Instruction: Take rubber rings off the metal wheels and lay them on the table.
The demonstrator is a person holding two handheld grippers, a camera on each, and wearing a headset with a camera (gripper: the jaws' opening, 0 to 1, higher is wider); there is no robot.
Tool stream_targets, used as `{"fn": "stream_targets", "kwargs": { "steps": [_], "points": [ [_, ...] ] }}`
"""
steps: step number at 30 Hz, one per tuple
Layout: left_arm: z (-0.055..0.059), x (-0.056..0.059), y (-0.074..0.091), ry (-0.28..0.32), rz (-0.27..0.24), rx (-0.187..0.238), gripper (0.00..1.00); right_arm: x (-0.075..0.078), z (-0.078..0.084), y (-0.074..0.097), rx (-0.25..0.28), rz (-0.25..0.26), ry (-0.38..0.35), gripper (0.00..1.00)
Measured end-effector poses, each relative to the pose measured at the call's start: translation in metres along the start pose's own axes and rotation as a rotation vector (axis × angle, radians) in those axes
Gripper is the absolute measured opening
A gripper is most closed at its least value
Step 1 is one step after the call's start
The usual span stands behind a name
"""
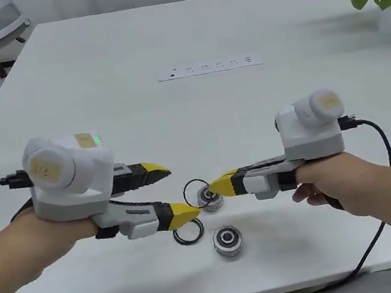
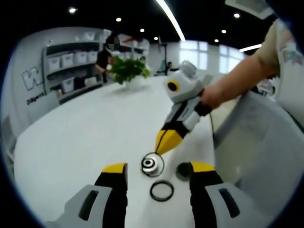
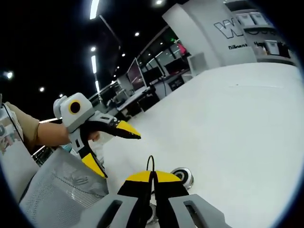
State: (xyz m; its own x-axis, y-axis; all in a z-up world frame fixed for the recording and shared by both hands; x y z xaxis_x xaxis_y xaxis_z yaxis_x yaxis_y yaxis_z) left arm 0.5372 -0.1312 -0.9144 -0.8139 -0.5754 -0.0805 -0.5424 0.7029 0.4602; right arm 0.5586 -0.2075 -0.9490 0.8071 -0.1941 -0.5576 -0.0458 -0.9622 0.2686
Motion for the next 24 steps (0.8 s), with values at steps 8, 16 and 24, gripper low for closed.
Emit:
{"fn": "stream_targets", "kwargs": {
  "steps": [8,16,24],
  "points": [
    [0.004,0.000,0.016,0.023,-0.014,0.014,0.59,-0.007,0.006,-0.011,-0.041,-0.037,-0.011,0.00],
    [0.011,-0.001,0.029,0.036,-0.028,0.018,0.62,-0.010,0.014,-0.023,-0.084,-0.064,-0.026,0.00],
    [0.019,-0.004,0.037,0.061,-0.047,0.017,0.63,-0.011,0.024,-0.032,-0.130,-0.075,-0.034,0.00]
  ]
}}
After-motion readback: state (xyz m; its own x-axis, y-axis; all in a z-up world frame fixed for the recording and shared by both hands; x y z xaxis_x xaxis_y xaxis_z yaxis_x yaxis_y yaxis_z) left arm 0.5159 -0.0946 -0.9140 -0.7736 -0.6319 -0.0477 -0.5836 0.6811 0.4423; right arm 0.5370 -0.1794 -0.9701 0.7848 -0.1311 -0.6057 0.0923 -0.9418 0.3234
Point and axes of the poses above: the centre of the closed fingertips' face, and the gripper's own axes: y roughly backward along the fingers, x roughly to its right, z roughly out of its underside, the point moved 3 cm from there along y, roughly backward along the fingers, and after that the axes turned 11 degrees about -z, right-handed, at the moved point
